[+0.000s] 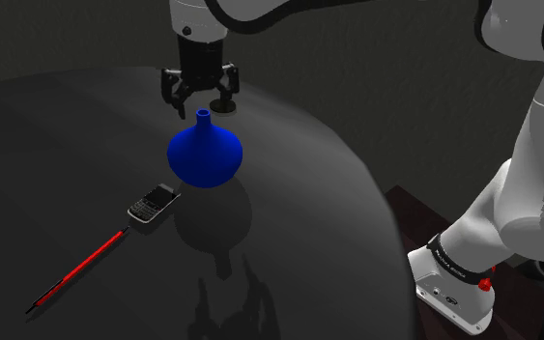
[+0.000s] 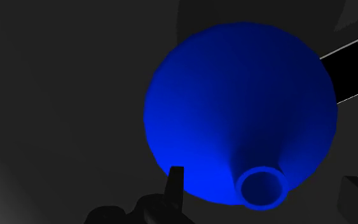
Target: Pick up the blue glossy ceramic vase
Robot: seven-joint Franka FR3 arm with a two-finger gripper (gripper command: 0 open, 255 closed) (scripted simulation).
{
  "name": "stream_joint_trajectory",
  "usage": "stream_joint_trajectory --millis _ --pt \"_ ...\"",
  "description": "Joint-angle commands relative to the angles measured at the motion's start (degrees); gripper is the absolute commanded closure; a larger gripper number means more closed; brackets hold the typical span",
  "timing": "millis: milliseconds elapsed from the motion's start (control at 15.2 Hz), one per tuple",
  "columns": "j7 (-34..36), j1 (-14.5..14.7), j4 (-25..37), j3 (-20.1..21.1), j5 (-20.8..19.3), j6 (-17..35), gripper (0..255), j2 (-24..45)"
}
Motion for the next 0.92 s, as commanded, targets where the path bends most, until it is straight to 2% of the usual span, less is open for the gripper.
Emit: stream_joint_trajectory --millis 0,132,198,858 --pt "0.2 0.0 -1.1 -0.1 -0.2 1.4 0 0.3" --pt "0.3 -0.1 -1.5 -0.1 -0.2 1.8 0 0.3" --pt "0.3 -0.1 -1.6 -0.1 -0.2 1.8 255 0.3" --pt "0.2 0.0 -0.9 -0.1 -0.2 1.1 255 0.2"
